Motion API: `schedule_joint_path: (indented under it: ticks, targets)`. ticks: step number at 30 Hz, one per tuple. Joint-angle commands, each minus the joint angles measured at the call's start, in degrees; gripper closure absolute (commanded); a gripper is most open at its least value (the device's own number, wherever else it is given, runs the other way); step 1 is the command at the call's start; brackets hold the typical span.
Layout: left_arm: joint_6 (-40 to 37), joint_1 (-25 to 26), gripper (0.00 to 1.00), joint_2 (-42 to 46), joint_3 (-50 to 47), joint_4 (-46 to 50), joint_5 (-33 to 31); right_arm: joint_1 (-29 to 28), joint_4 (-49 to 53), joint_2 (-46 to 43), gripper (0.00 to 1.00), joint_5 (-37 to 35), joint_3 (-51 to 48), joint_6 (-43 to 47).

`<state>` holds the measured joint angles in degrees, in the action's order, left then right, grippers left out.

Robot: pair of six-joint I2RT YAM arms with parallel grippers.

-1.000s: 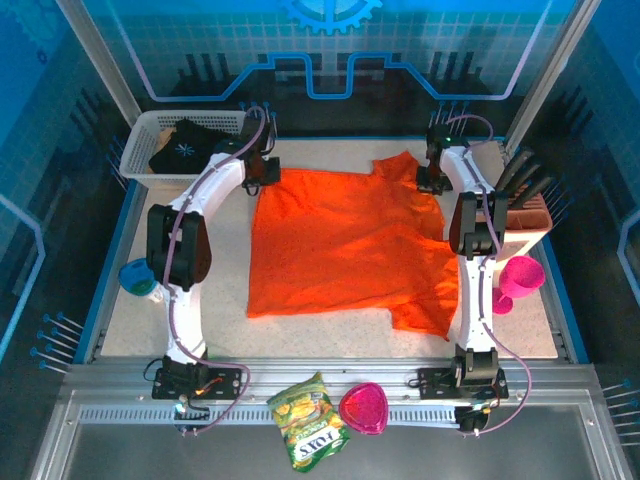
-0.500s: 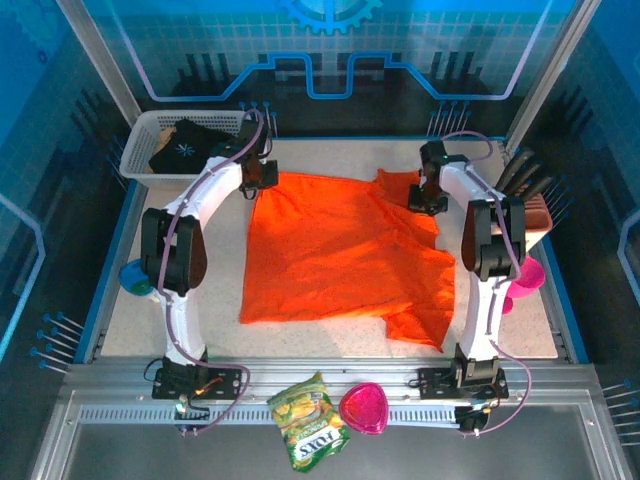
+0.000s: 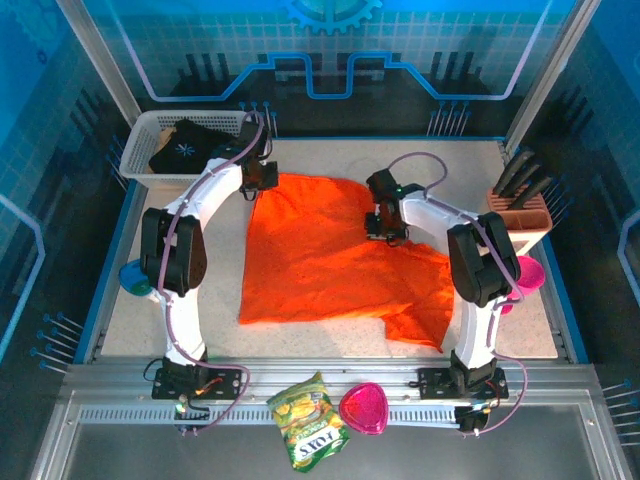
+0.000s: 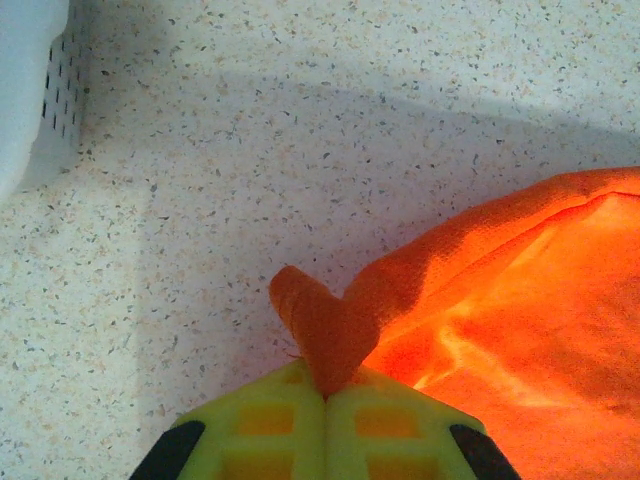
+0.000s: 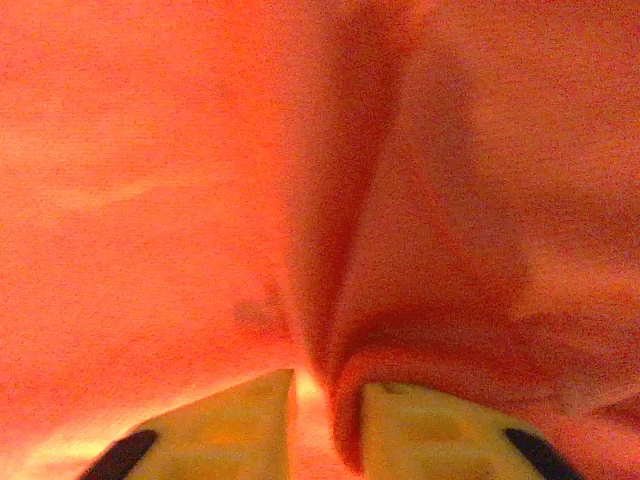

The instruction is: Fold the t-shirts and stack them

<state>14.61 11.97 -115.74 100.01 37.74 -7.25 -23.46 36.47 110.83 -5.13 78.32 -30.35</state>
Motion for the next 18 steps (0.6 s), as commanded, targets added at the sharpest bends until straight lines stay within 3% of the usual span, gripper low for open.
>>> schedule_joint_path:
  ticks: [1,3,7,12,18]
  targets:
    - [-0.53,0.16,1.00,1.40,-0.27,-0.12,0.28,-0.06,1.37,-0.10,0.61,-2.42,1.41,-2.80]
    - [-0.50,0.16,1.00,1.57,-0.35,-0.12,0.30,1.03,3.38,-1.68,0.54,-5.21,2.23,-2.62]
    - [-0.46,0.16,1.00,1.93,-0.85,-0.45,0.46,4.74,4.96,-5.36,0.50,-7.79,1.97,-2.78]
    - [0.00,0.21,1.00,1.40,-0.85,-0.71,1.00,12.17,2.56,-6.42,0.46,-3.97,0.62,-2.72]
    - [0.26,0.25,1.00,1.32,-0.78,-0.90,1.62,18.27,2.38,0.99,0.42,-0.24,5.77,-2.52]
